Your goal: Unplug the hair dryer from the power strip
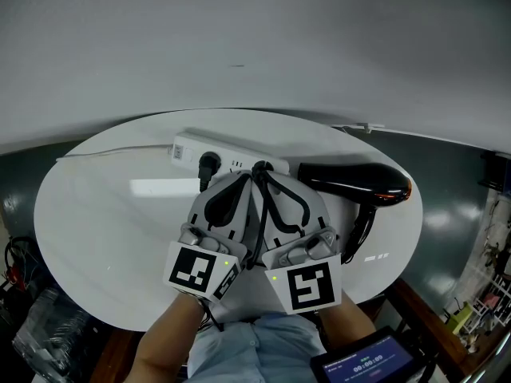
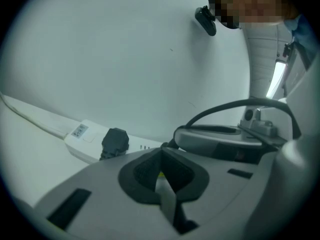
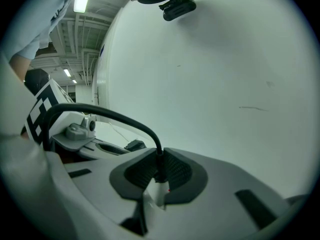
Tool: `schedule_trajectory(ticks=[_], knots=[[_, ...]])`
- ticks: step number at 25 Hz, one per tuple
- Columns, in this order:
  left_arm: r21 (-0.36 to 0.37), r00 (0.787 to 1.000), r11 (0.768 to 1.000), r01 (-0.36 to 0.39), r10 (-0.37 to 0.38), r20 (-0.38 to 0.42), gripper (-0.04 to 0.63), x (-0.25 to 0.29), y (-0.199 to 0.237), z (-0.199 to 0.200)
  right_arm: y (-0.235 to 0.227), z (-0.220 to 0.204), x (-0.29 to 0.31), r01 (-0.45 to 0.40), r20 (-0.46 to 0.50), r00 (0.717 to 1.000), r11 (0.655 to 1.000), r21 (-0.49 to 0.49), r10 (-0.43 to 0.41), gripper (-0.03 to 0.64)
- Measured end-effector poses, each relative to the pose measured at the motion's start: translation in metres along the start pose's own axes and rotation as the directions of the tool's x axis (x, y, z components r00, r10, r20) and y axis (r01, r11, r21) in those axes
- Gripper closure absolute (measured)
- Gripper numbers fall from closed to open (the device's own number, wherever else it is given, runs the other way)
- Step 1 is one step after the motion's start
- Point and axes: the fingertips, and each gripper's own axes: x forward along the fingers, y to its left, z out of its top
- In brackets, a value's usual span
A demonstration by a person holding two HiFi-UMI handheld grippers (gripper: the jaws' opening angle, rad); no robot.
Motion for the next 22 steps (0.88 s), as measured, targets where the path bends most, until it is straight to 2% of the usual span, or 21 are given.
schedule_trajectory(ticks=[7, 13, 19, 22], knots=[[0.021, 1.000, 1.000, -0.002, 0.002, -0.005, 0.598, -0.0003, -0.0023, 0.0012, 0.0023, 0.0013, -0.0042, -0.002, 0.007, 1.000, 1.000, -0.005, 0.002, 0.578], [-0.017, 1.000, 1.000, 0.000, -0.001, -0.021, 0.598, 0.0014, -0.0003, -0.0039, 0.0036, -0.0029, -0.0053, -0.007, 0.000, 1.000, 1.000, -0.016, 0.007, 0.580], [0.028, 0.998, 0.999, -0.017, 0.019, -0.054, 0.598, 0.0033, -0.0010, -0.0047, 0.0033, -0.0058, -0.0048, -0.001, -0.003, 1.000, 0.999, -0.039, 0.001, 0.580], [0.027, 0.998, 0.999, -0.017, 0.019, -0.056, 0.598, 0.0045, -0.0007, -0.0032, 0.0044, -0.0061, -0.0041, 0.016, 0.009, 1.000, 0.998, -0.068, -0.016, 0.580]])
